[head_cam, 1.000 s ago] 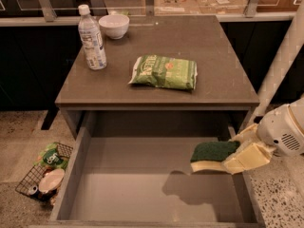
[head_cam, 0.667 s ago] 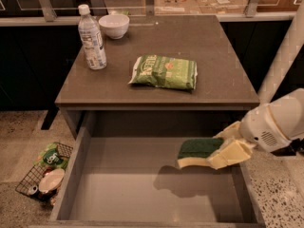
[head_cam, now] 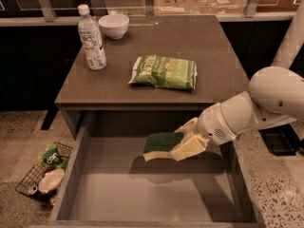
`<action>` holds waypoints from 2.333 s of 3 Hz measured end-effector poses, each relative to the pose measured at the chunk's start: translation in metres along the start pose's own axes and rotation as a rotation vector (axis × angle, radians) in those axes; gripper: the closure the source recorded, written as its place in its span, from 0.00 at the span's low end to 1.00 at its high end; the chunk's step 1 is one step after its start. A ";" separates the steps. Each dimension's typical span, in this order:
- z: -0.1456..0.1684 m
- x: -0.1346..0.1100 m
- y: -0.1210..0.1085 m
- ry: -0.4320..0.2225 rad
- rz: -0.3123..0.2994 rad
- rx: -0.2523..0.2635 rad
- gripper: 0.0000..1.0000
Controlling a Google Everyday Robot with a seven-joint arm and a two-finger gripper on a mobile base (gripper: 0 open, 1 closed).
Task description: Place sponge into top drawer
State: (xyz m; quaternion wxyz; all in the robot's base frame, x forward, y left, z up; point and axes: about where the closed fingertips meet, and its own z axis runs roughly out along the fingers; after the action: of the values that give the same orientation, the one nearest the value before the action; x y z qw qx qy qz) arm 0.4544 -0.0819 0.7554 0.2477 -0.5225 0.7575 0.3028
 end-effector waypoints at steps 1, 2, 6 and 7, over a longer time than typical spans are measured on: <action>0.031 -0.007 0.001 -0.048 -0.038 0.016 1.00; 0.065 -0.005 -0.002 -0.120 -0.042 0.023 1.00; 0.151 0.064 -0.010 -0.216 0.095 0.017 1.00; 0.152 0.063 -0.009 -0.215 0.093 0.014 0.83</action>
Offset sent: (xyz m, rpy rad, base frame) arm 0.0179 0.0781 -0.0843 0.2183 -0.1081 -0.0445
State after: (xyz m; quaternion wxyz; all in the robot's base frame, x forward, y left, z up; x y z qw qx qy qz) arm 0.4509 -0.0155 0.6048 0.3170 -0.4494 0.7522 0.3629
